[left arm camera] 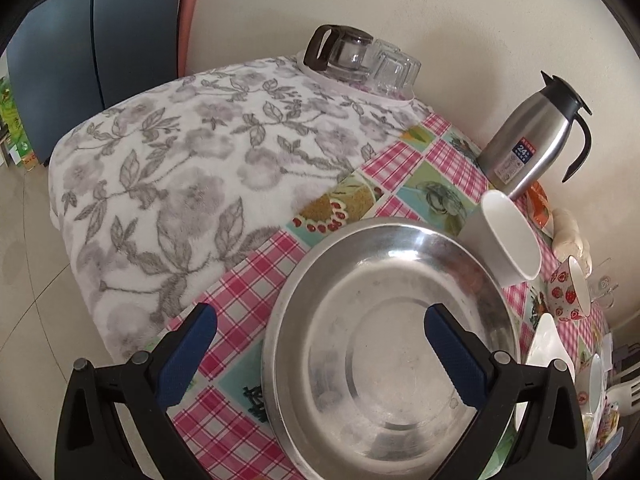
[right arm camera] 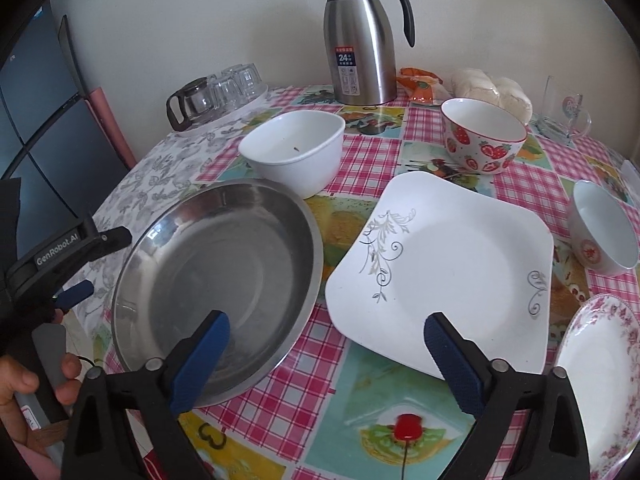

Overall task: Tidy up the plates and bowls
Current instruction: 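Move the left tool to the steel basin rim and close on it, then lift the steel basin with the left tool and carry it aside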

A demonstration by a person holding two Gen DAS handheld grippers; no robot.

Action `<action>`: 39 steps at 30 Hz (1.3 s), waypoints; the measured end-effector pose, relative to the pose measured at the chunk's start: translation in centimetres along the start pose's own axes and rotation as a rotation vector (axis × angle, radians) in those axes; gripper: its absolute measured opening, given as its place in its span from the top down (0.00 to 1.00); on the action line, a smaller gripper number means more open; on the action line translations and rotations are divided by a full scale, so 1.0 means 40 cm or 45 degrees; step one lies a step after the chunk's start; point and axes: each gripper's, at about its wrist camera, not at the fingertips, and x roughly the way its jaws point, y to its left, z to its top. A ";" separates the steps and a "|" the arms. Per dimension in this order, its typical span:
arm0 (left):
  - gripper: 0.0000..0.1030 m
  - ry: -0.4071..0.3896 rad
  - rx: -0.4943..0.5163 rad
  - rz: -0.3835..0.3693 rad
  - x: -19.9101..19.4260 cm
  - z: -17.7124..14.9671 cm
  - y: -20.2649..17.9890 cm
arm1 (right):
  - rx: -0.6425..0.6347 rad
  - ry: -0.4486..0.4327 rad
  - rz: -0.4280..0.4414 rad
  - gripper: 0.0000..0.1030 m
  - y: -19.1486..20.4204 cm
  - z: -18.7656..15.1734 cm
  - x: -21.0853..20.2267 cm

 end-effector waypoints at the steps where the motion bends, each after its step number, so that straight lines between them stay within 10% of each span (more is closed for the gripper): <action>1: 0.00 0.008 -0.009 -0.008 0.003 0.000 0.005 | -0.001 0.006 0.004 0.12 0.002 0.002 0.006; 10: 0.03 0.047 -0.011 0.000 0.042 0.007 0.021 | 0.022 0.095 0.030 0.36 0.011 0.000 0.055; 25: 0.79 0.127 -0.023 0.004 0.098 -0.001 0.054 | 0.066 0.162 0.105 0.59 0.029 -0.007 0.056; 39: 0.82 0.124 -0.030 -0.039 0.092 0.000 0.063 | 0.071 0.158 0.104 0.82 0.023 -0.012 0.076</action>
